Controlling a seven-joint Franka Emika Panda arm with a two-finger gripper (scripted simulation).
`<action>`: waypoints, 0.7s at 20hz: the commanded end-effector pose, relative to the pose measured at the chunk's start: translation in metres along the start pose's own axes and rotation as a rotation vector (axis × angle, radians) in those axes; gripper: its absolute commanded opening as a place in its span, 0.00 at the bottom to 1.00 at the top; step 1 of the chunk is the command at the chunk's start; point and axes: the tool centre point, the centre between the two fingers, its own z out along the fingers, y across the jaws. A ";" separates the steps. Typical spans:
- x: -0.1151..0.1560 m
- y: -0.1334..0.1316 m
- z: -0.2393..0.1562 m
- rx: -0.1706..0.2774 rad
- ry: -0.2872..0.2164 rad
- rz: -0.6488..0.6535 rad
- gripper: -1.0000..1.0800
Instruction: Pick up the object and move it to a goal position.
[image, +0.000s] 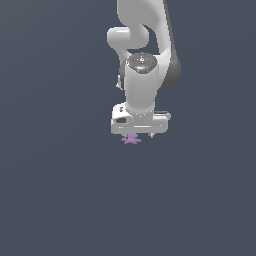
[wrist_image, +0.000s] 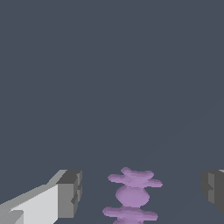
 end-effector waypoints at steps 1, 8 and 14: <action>0.000 0.000 0.000 0.000 0.000 0.000 0.96; -0.003 0.011 0.002 0.007 -0.007 -0.002 0.96; -0.003 0.014 0.001 0.011 -0.010 -0.004 0.96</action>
